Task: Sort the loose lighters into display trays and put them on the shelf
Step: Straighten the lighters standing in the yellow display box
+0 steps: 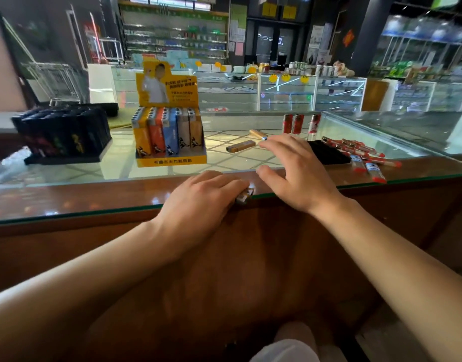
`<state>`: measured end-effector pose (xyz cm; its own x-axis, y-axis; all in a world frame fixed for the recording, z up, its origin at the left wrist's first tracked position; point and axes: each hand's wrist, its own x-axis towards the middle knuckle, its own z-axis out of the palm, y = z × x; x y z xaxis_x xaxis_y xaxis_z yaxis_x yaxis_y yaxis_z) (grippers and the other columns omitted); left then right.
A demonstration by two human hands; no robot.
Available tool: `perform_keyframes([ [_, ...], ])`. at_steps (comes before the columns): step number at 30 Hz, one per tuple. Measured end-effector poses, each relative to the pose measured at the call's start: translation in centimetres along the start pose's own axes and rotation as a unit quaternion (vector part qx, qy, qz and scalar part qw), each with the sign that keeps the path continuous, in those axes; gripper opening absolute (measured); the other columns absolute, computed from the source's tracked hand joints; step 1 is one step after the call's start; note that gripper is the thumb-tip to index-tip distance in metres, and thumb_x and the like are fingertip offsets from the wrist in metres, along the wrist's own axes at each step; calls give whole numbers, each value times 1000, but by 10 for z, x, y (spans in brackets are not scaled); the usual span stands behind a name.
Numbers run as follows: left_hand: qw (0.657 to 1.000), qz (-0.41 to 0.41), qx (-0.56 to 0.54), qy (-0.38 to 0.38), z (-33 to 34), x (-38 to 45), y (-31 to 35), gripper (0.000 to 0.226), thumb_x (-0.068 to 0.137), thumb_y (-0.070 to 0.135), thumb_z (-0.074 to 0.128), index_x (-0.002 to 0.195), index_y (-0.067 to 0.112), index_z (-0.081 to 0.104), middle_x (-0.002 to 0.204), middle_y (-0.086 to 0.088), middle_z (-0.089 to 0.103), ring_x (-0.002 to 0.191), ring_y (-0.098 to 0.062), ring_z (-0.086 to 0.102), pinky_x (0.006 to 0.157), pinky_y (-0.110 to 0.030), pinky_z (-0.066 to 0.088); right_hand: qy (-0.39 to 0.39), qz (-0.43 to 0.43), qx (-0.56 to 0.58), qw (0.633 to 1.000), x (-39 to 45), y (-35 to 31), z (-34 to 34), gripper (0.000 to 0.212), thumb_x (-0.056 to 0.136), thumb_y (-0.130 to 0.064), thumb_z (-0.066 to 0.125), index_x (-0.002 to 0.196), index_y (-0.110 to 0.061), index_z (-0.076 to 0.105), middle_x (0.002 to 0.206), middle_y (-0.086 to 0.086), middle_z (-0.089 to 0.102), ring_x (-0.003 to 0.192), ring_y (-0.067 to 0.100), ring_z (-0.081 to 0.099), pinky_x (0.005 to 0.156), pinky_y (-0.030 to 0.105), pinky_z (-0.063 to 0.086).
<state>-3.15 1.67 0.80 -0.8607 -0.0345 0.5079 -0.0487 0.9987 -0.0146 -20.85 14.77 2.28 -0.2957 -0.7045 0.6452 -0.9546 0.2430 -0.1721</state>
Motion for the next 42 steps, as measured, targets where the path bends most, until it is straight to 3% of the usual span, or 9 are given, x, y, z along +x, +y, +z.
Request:
perform_keyframes([
  [5,998,-17,-11,56,-4,-11,-13,27,92,18,52,115,18,65,112,-3,71,102,-30,63,85,-47,52,-9,-4,56,998,8,-26,9,56,91,-51,35,129,-18,60,135,-2,55,131,13,40,103,21,27],
  [7,991,-64,-80,86,-9,-10,-16,17,97,18,57,112,17,65,105,-3,71,96,-24,64,82,-42,53,-8,0,99,995,10,-37,10,52,92,-49,37,124,-18,63,128,-3,58,124,8,44,96,12,29],
  [10,930,-191,-294,115,-26,-6,-20,23,97,37,56,95,15,64,85,0,72,76,-20,67,68,-36,55,17,10,187,982,13,-56,11,33,94,-36,48,114,-19,68,108,-9,64,97,2,57,80,8,40],
  [14,840,-246,-471,106,-35,-6,-30,23,101,22,51,91,10,67,84,-4,75,73,-19,71,62,-32,56,46,24,282,958,21,-82,12,16,94,-23,62,109,-22,67,88,-14,63,65,2,56,60,18,47],
  [18,789,-257,-544,125,-34,-11,-31,25,102,18,50,86,10,67,76,-3,72,73,-19,69,60,-27,52,55,49,348,935,31,-97,20,17,90,-24,69,107,-23,68,94,-10,68,71,6,63,67,27,55],
  [26,731,-352,-561,165,-40,-10,-45,15,101,19,52,98,7,61,81,-10,69,71,-23,64,63,-35,49,145,117,429,884,44,-90,29,20,86,-8,71,94,-26,69,87,-5,72,84,10,70,78,31,59],
  [31,765,-370,-503,162,-44,-8,-71,6,100,12,49,99,10,55,85,-11,66,69,-18,62,58,-32,49,163,146,430,876,60,-79,40,19,85,-9,71,94,-26,69,91,0,73,86,16,71,77,43,60],
  [37,823,-332,-419,189,-47,-7,-94,19,96,32,62,97,13,66,86,-6,65,65,-7,65,69,-33,60,171,118,358,910,91,-70,50,15,86,-9,71,97,-20,68,89,-6,70,82,7,69,77,29,59],
  [42,834,-323,-401,199,-47,-4,-108,16,93,33,67,102,20,71,92,-11,65,78,-23,71,68,-38,62,159,81,280,943,113,-60,61,13,84,-10,72,95,-17,68,86,-6,70,80,9,68,74,29,58],
])
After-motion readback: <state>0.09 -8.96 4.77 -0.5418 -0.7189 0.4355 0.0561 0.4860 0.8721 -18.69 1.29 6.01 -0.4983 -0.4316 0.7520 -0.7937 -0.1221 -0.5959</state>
